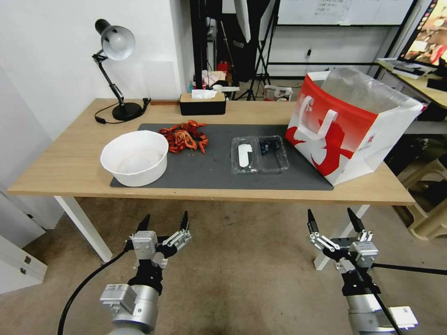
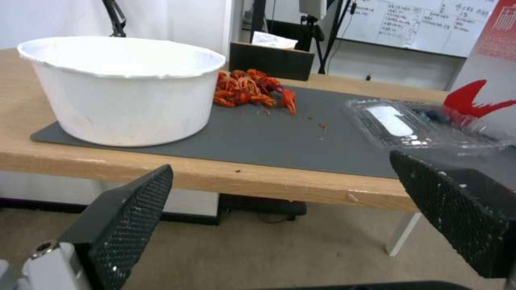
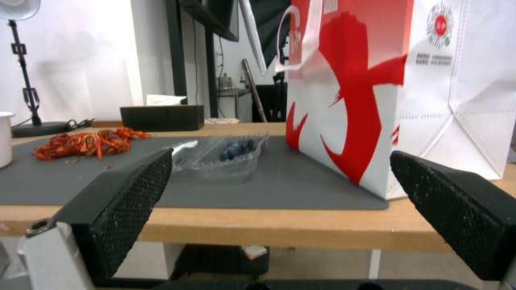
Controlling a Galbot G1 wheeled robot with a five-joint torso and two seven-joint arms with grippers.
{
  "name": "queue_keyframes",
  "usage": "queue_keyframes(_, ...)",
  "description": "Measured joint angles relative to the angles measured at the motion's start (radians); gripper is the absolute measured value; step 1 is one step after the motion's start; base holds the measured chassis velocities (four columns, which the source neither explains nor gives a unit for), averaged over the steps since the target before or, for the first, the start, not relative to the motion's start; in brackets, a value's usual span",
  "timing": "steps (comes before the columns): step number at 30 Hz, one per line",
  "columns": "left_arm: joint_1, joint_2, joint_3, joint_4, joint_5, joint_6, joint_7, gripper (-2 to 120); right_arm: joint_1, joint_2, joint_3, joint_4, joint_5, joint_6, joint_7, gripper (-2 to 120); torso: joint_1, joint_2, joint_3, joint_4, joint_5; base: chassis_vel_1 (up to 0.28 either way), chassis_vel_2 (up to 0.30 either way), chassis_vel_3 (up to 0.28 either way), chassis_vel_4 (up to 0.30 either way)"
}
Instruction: Close the takeout container lid, then place the container into the takeout bag.
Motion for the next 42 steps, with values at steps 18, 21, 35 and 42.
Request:
queue_keyframes(18, -0.067, 0.01, 0.034, -0.022, -0.222, 0.018, -0.007, 100, 0.036, -0.034, -0.059, -0.011, -0.017, -0.055, -0.004, 100, 0.0, 0.0, 0.0, -0.0001, 0.0, 0.0, 0.0, 0.0, 0.0)
queue_keyframes(21, -0.099, 0.034, 0.052, -0.021, -0.322, 0.018, -0.007, 100, 0.028, -0.031, -0.055, -0.005, -0.019, -0.057, -0.006, 100, 0.0, 0.0, 0.0, -0.0001, 0.0, 0.0, 0.0, 0.0, 0.0)
queue_keyframes(35, -0.49, 0.146, 0.265, 0.058, -0.961, -0.068, -0.115, 100, 0.017, 0.019, -0.062, -0.001, -0.074, -0.074, -0.009, 100, 0.0, 0.0, 0.0, 0.0, 0.0001, 0.0, 0.0, 0.0, 0.0)
queue_keyframes(42, -0.763, 0.098, 0.374, 0.185, -1.074, -0.013, -0.309, 100, 0.015, 0.046, -0.064, -0.013, -0.093, -0.073, -0.007, 100, 0.0, 0.0, 0.0, -0.0002, 0.0, 0.0, 0.0, 0.0, 0.0)
